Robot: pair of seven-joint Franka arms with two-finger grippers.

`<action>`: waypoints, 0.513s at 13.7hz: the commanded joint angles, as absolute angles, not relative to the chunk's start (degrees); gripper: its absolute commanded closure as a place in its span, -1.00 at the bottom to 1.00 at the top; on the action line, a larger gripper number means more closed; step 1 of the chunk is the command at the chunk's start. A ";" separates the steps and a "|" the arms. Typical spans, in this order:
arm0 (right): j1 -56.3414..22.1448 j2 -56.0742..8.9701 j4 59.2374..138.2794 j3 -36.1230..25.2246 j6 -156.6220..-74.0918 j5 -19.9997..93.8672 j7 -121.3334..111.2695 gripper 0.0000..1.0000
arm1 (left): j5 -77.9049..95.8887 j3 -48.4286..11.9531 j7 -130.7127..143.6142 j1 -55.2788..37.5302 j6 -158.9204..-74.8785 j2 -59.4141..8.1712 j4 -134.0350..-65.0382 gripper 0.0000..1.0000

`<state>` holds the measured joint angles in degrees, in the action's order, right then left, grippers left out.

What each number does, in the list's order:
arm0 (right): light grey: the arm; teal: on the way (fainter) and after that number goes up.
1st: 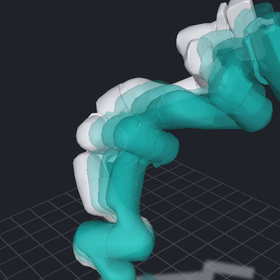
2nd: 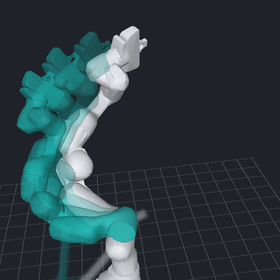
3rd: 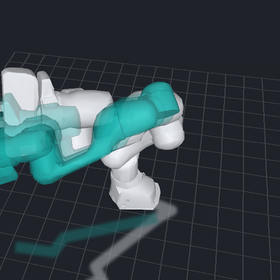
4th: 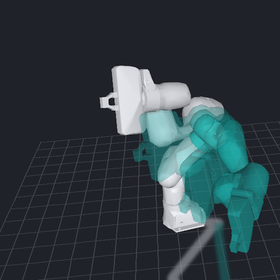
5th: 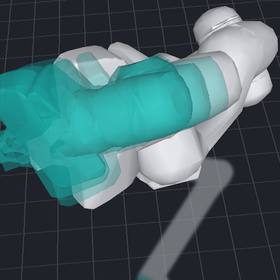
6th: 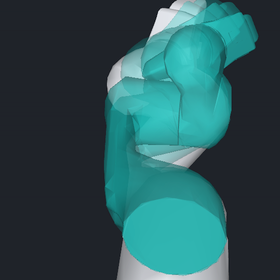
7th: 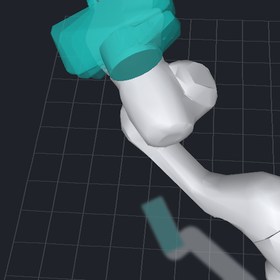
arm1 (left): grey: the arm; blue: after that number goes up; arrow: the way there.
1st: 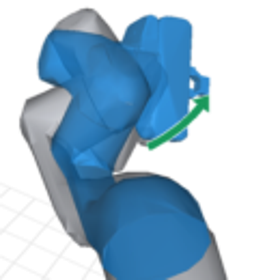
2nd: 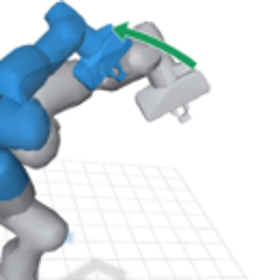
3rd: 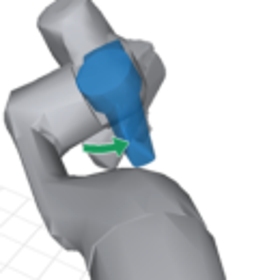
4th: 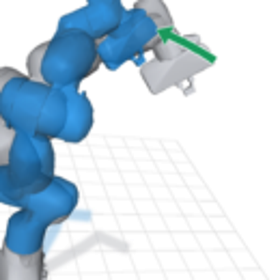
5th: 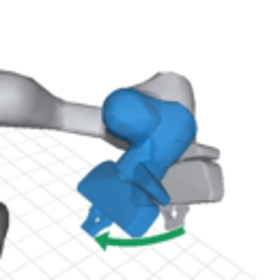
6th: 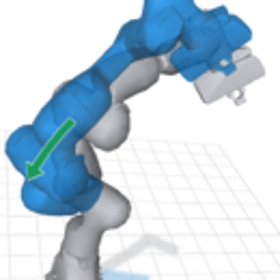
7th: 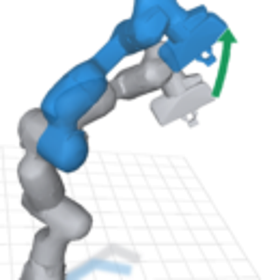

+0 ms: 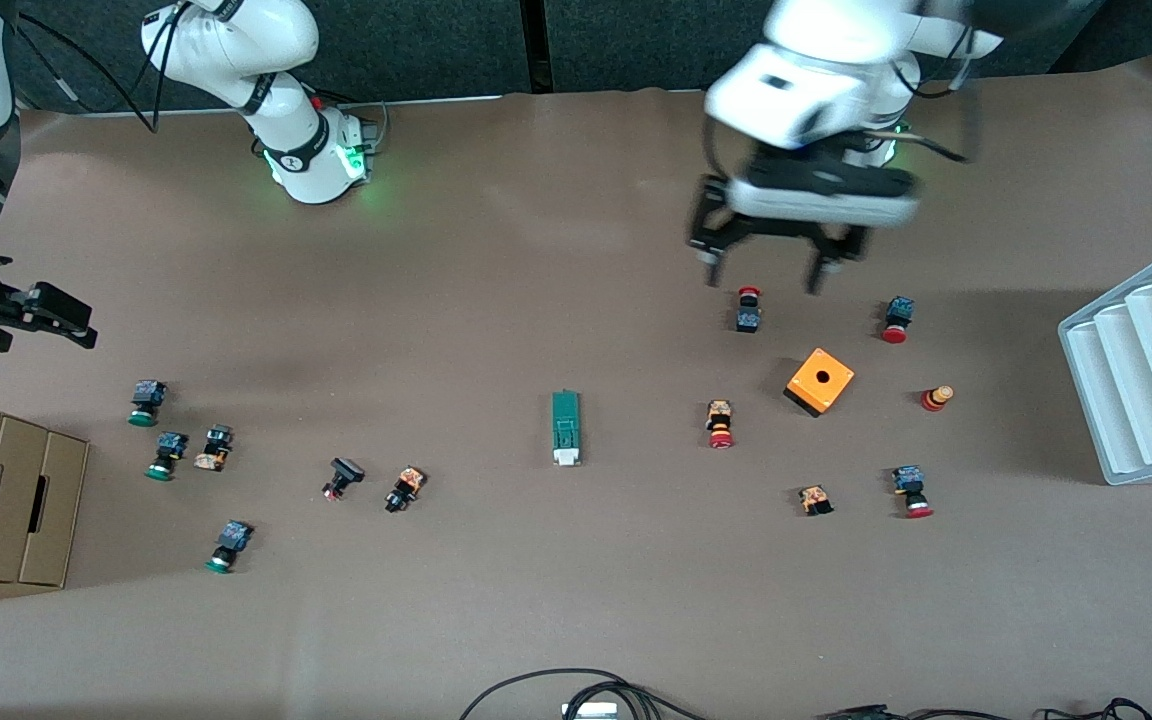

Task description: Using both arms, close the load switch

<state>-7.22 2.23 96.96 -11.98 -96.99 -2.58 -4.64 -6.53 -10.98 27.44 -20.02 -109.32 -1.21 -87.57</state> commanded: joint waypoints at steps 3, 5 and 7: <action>-7.47 1.67 95.80 -12.04 -97.12 -3.96 -4.66 -0.98 | 0.96 0.60 14.60 -19.69 -107.32 -0.35 -89.29 -1.00; -7.56 1.67 95.80 -12.13 -97.12 -3.96 -4.66 -0.98 | 1.23 1.32 13.89 -14.71 -105.48 -0.61 -90.87 -1.00; -7.56 1.67 95.80 -12.04 -97.12 -3.96 -4.66 -0.98 | 1.23 1.32 12.75 -12.05 -103.98 -1.14 -91.49 -1.00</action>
<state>-7.24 2.21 96.96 -11.93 -97.02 -2.58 -4.64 0.13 1.84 14.10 -14.60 -105.37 -1.25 -90.60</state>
